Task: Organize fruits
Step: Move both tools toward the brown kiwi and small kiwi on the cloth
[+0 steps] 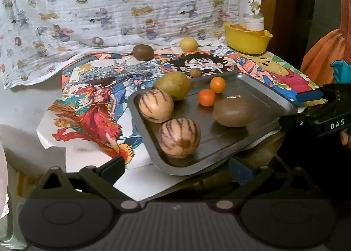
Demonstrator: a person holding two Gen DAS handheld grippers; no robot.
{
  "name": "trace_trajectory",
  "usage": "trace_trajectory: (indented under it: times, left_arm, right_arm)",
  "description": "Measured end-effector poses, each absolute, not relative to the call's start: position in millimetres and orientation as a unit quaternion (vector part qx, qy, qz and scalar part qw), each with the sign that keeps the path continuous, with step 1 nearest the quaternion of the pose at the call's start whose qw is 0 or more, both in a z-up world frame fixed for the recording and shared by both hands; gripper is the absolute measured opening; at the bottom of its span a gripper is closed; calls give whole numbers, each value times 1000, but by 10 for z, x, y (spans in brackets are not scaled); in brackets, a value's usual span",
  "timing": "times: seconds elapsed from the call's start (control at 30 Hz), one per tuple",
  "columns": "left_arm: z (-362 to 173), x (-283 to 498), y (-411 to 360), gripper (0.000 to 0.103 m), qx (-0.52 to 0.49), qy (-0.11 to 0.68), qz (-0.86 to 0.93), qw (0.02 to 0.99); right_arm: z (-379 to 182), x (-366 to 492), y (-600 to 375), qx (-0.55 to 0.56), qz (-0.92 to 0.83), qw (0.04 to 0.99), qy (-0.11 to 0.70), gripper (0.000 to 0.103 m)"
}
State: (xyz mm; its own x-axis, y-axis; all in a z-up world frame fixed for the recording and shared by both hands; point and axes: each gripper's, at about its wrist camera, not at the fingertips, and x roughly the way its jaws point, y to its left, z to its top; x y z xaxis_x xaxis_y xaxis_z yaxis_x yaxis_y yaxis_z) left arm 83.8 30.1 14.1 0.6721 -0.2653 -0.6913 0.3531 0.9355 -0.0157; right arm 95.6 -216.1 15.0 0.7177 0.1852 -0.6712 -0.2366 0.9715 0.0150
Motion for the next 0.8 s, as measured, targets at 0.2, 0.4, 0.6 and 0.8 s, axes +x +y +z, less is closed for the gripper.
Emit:
trace_trajectory:
  times: [0.2, 0.4, 0.6, 0.8]
  left_arm:
    - [186, 928, 375, 102, 57, 376, -153, 912]
    - [231, 1041, 406, 102, 56, 385, -134, 911]
    - [313, 1216, 451, 102, 42, 400, -126, 907]
    - [415, 1547, 524, 102, 18, 428, -99, 898]
  right_arm:
    - [144, 1038, -2245, -36, 99, 928, 358, 102]
    - [135, 1161, -2294, -40, 101, 930, 350, 102]
    - [132, 1389, -2357, -22, 121, 932, 341, 102]
    - [142, 1815, -2483, 16, 146, 931, 334, 102]
